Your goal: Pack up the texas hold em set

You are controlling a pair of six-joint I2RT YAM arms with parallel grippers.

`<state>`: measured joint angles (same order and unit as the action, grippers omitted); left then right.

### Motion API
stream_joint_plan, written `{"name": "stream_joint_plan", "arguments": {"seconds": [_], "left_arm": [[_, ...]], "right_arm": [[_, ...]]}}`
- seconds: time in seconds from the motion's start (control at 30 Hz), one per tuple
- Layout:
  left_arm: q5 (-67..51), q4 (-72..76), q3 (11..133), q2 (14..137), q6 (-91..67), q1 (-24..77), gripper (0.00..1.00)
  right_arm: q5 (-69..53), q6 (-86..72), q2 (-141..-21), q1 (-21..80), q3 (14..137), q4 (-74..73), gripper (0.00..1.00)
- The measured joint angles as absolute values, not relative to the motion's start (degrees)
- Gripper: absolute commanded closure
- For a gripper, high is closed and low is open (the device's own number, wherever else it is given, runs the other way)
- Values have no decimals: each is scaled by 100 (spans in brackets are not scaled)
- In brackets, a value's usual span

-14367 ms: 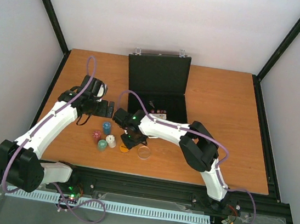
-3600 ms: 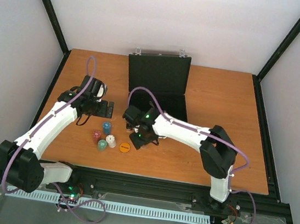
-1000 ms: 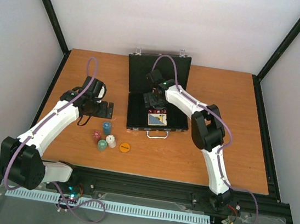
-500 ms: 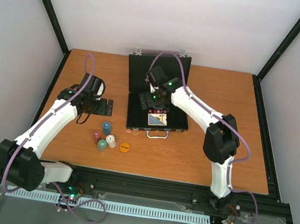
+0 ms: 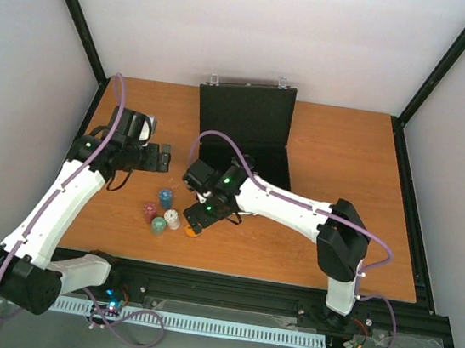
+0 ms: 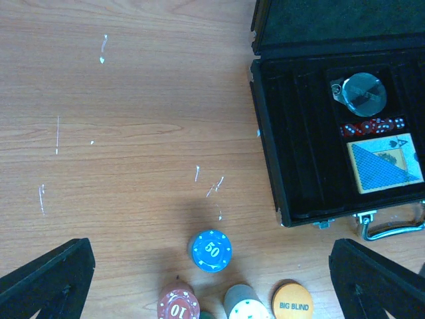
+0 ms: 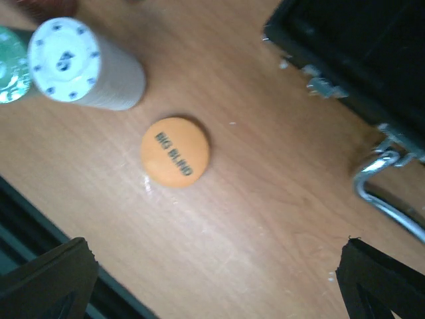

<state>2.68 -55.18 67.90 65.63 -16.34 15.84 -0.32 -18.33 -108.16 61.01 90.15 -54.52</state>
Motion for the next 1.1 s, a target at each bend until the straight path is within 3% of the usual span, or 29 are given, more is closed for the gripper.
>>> {"name": "stream_joint_plan", "arguments": {"seconds": [0.3, 1.1], "left_arm": [[91, -5559, 6748, 6252, -1636, 1584, 0], [294, -5627, 6571, 6055, -1658, 1581, 0]], "right_arm": [[-287, -2067, -11290, 6692, 9266, -5531, 0], [-43, -2043, -12606, 6678, 10088, -5870, 1]]}}
